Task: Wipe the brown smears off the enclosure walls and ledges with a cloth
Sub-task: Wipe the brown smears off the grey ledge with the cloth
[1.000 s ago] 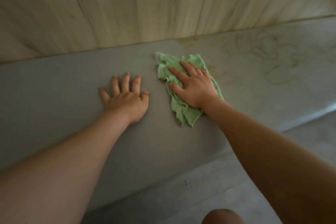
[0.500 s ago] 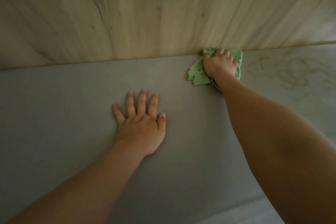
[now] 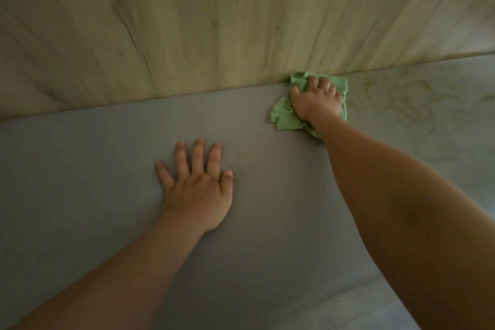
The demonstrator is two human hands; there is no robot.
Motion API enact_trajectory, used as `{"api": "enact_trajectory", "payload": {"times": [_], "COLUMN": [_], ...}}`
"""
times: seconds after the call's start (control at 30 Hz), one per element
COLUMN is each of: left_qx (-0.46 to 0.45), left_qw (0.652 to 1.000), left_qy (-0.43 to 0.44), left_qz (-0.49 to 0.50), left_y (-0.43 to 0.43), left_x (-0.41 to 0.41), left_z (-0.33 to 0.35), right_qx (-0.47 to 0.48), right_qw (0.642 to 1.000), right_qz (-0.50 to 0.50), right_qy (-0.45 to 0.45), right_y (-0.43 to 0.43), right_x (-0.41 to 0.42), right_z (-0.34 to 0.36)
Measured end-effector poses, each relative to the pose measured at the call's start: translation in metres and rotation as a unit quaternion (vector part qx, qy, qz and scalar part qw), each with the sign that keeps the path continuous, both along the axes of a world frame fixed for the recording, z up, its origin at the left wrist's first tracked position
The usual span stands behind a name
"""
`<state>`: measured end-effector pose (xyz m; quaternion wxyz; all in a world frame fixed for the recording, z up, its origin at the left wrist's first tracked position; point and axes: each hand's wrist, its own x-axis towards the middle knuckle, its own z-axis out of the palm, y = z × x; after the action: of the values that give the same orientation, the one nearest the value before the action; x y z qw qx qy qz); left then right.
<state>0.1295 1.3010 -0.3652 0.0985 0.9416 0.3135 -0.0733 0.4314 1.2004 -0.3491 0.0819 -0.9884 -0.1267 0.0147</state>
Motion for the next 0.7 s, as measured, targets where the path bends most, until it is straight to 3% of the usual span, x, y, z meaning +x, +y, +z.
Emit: {"api": "enact_trajectory", "payload": {"times": [0.1,0.37,0.5,0.6,0.7], "left_qx": [-0.004,-0.035,-0.093,-0.065,0.019], "left_qw": [1.0,0.999,0.996,0.99,0.977], "left_qy": [0.004,0.0,-0.007,-0.106,-0.116], "left_qz": [-0.007,-0.005,-0.011,0.069,0.177], "left_y": [0.001,0.003,0.013,0.032,0.051], "left_x": [0.0,-0.001,-0.007,-0.042,-0.091], "left_z": [0.0,0.007,0.028,0.051,0.058], "right_qx": [0.008,0.003,0.0,-0.009,-0.011], "right_qw": [1.0,0.971,0.96,0.965,0.946], "right_qz": [-0.006,0.238,0.28,0.26,0.323], "right_qy": [0.012,0.008,0.015,0.025,0.027], "right_y": [0.024,0.026,-0.003,-0.003,0.028], "right_x": [-0.014,-0.105,-0.168,-0.206,-0.265], "right_z": [-0.003,-0.003,-0.007,0.002,0.004]}}
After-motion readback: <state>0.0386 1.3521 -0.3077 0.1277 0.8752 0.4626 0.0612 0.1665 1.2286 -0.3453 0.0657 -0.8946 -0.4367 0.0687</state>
